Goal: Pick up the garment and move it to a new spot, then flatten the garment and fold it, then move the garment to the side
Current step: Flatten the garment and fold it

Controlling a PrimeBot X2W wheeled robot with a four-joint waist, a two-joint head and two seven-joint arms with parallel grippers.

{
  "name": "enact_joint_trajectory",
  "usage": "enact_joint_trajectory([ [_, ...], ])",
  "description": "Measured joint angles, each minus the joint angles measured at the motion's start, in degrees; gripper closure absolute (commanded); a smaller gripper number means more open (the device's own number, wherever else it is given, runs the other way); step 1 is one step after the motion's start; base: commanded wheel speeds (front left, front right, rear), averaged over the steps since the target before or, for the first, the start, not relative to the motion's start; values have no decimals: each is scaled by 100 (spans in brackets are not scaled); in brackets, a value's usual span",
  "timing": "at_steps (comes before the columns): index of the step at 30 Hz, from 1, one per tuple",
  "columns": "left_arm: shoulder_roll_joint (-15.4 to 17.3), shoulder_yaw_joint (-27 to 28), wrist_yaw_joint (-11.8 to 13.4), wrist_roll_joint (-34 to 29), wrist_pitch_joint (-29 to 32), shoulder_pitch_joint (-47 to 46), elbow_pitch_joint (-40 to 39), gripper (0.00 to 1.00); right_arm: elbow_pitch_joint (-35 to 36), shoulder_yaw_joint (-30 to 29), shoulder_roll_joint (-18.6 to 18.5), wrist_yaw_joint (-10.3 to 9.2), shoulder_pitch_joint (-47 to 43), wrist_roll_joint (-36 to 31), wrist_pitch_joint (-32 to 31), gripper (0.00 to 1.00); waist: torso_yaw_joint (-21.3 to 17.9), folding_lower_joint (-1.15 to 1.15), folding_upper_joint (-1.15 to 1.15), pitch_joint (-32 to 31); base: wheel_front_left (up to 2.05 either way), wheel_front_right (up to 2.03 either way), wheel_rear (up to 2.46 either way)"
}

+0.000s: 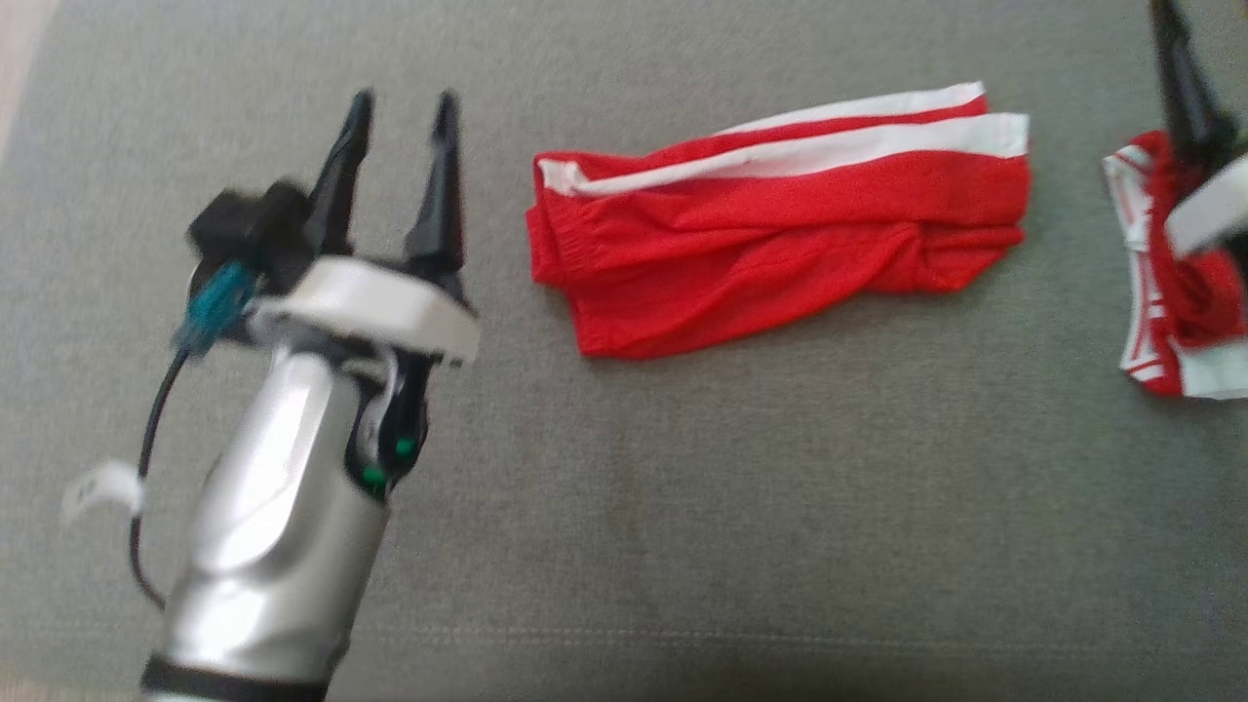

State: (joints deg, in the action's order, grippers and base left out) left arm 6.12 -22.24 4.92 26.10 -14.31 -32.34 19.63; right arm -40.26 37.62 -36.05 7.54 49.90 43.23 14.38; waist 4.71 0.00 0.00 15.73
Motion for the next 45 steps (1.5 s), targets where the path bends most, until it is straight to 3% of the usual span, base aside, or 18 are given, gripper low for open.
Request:
enact_joint_trajectory([
  [7,-225,698,-159,-493,0,1028,-661,0,887,-1574,671,0,-1619,-933,0,0,-193,0,0,-433,0,0,0],
  [13,-324,1006,-393,-889,0,1728,-937,0,1402,-2449,1272,0,-2705,-1639,0,0,-306,0,0,-702,0,0,0],
  [18,-344,1123,-436,-1102,0,2228,-1155,0,1697,-2913,1741,0,-3409,-2206,0,0,-398,0,0,-861,0,0,0],
  [23,-344,1083,-227,-861,0,2731,-1350,0,1856,-3231,2116,0,-3884,-2586,0,0,-487,0,0,-952,0,0,0],
  [27,-343,1021,-133,-733,0,2846,-1403,0,1911,-3353,2193,0,-4004,-2871,0,0,-486,0,0,-902,0,0,0],
  [32,-341,902,-133,-777,0,2800,-1397,0,1829,-3387,2368,0,-3946,-2686,-56,0,-407,0,0,-766,0,0,0],
  [45,-343,320,-4,-670,0,2451,-1348,0,547,-3961,2640,0,-2518,-636,-1169,0,174,0,0,-301,0,0,0],
])
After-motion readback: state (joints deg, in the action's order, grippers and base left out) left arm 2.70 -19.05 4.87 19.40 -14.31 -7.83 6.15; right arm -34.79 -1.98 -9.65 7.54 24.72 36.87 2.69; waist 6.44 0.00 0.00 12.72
